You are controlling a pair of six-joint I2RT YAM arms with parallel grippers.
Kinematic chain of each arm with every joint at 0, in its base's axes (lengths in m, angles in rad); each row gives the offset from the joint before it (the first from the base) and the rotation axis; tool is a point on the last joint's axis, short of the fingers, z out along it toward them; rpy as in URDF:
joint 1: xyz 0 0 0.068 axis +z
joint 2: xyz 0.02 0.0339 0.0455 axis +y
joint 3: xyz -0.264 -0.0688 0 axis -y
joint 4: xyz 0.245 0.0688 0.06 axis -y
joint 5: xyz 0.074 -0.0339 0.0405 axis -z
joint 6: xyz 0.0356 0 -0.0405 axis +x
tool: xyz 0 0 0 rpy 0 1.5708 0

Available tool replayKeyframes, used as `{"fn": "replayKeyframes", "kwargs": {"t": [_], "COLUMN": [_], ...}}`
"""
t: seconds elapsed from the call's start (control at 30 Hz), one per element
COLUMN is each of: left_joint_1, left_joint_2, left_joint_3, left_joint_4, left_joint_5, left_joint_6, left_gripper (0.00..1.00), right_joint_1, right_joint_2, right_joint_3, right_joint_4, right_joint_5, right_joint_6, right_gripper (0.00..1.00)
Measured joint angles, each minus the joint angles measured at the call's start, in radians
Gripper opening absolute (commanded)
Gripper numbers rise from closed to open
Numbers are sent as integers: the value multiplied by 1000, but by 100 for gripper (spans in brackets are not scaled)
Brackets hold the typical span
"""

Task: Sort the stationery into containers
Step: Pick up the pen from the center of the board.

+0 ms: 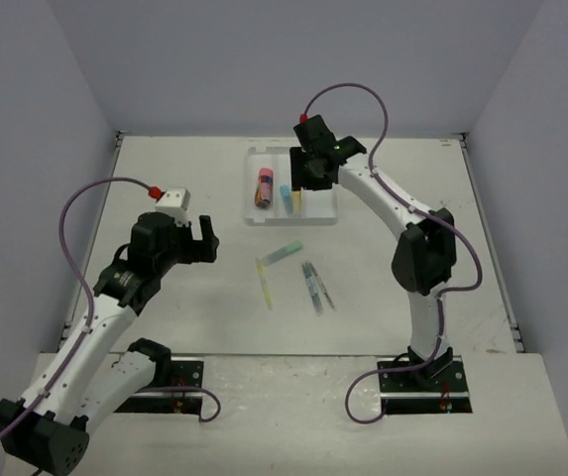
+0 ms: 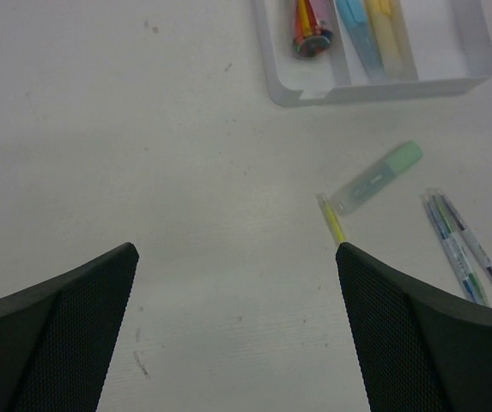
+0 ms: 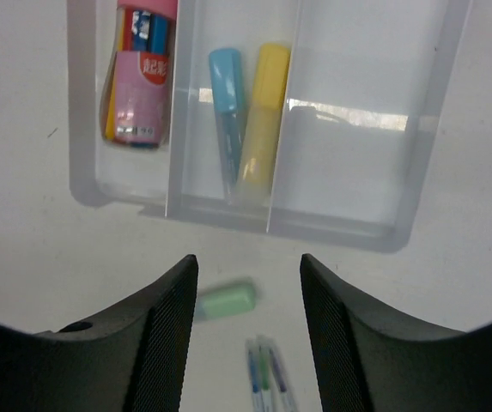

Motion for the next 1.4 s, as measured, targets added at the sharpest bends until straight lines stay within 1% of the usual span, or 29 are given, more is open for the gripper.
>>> {"fn": "replayKeyframes", "kwargs": {"t": [0.07,0.13,0.17,0.23,0.27,0.33,0.37,0.47,0.5,0.53,0.57,0.7,0.83,0.97,1.2,1.27,1.3,1.33,1.37,1.4], "left_joint_1": [-11,-59,-95,-209,-266,-355,-380,-408,-408,-408,-407,-405,-403,-393,-350,-343,-341,-340,-340,-340], "left_joint_2": [81,174,222,344,417,560,615,720,750,784,822,961,1022,1068,1140,1163,1173,1180,1184,1185], "left_joint_3": [10,35,52,125,177,280,311,341,345,355,369,419,457,515,526,526,526,526,527,527], "left_joint_4": [2,1,-3,-26,-32,-20,-3,34,39,44,50,82,92,103,118,120,122,126,135,142], "left_joint_5": [47,75,78,54,49,43,42,42,43,48,54,78,100,103,123,139,146,153,158,166], "left_joint_6": [4,6,6,6,9,19,26,60,80,103,126,214,283,324,351,352,353,355,358,361], "left_gripper": [100,100,100,100,97,90,86,71,64,59,57,56,56,56,47,42,33,20,14,12], "right_joint_1": [1,2,3,4,4,4,4,4,4,4,4,4,4,4,4,4,4,4,4,4], "right_joint_2": [-127,-281,-359,-512,-584,-695,-742,-866,-903,-942,-978,-1090,-1159,-1174,-1177,-1183,-1186,-1191,-1195,-1199], "right_joint_3": [-122,-276,-352,-513,-586,-692,-738,-863,-902,-940,-971,-1048,-1098,-1126,-1133,-1133,-1133,-1133,-1133,-1133], "right_joint_4": [31,77,96,154,167,184,193,232,246,253,255,269,288,289,289,288,288,288,288,288], "right_joint_5": [-19,-37,-45,-68,-80,-99,-112,-147,-156,-169,-179,-210,-234,-254,-260,-260,-260,-261,-260,-260], "right_joint_6": [0,3,5,10,12,20,24,34,37,37,38,35,29,20,7,3,1,0,-1,-1], "right_gripper": [52,52,52,52,51,51,51,51,51,51,51,51,51,51,51,51,51,51,51,51]}}
